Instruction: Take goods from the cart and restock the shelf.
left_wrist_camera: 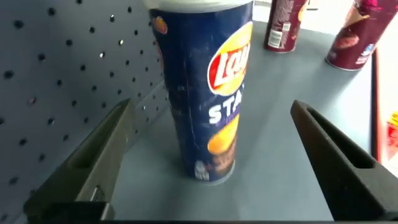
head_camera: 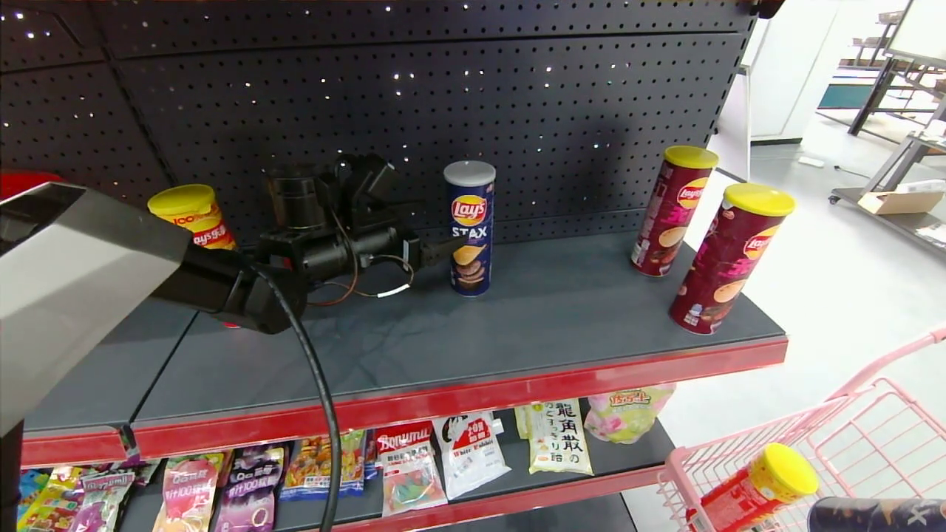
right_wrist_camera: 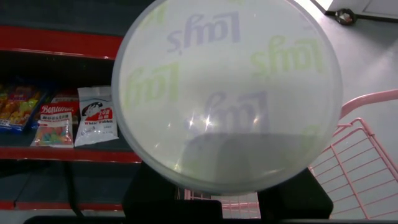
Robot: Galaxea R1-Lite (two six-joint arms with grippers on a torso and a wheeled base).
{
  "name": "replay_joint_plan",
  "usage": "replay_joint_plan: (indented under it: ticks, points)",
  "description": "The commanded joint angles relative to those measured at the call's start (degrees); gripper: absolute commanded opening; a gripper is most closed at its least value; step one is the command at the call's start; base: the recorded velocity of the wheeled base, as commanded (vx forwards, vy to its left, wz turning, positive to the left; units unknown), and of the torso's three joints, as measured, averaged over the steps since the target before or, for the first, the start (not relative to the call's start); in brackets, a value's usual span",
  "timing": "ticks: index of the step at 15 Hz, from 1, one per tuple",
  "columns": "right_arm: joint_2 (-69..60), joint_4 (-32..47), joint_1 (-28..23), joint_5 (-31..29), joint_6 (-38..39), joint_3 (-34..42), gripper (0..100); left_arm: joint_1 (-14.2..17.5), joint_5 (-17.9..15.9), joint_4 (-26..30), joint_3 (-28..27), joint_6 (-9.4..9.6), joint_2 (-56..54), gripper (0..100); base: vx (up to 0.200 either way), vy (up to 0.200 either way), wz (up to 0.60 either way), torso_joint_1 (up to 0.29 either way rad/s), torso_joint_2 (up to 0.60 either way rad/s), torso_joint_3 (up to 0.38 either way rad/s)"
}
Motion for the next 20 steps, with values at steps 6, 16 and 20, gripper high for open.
replay_joint_plan:
  ticks: [6,16,20]
  points:
    - [0.09,0.0,0.01,-0.01,-0.02,0.1,0,-0.75,0.21,0.15,-6.8,-0.25,4.43,100,0.0,0.0,0.0,0.0,0.0,0.0]
    - [0.09,0.0,0.01,-0.01,-0.02,-0.16,0,-2.69,0.56,3.06,-16.29,-0.87,9.35,100,0.0,0.0,0.0,0.0,0.0,0.0]
    - [0.09,0.0,0.01,-0.01,-0.02,-0.07,0,-2.69,0.56,3.93,-16.82,-0.87,10.06,100,0.0,0.0,0.0,0.0,0.0,0.0]
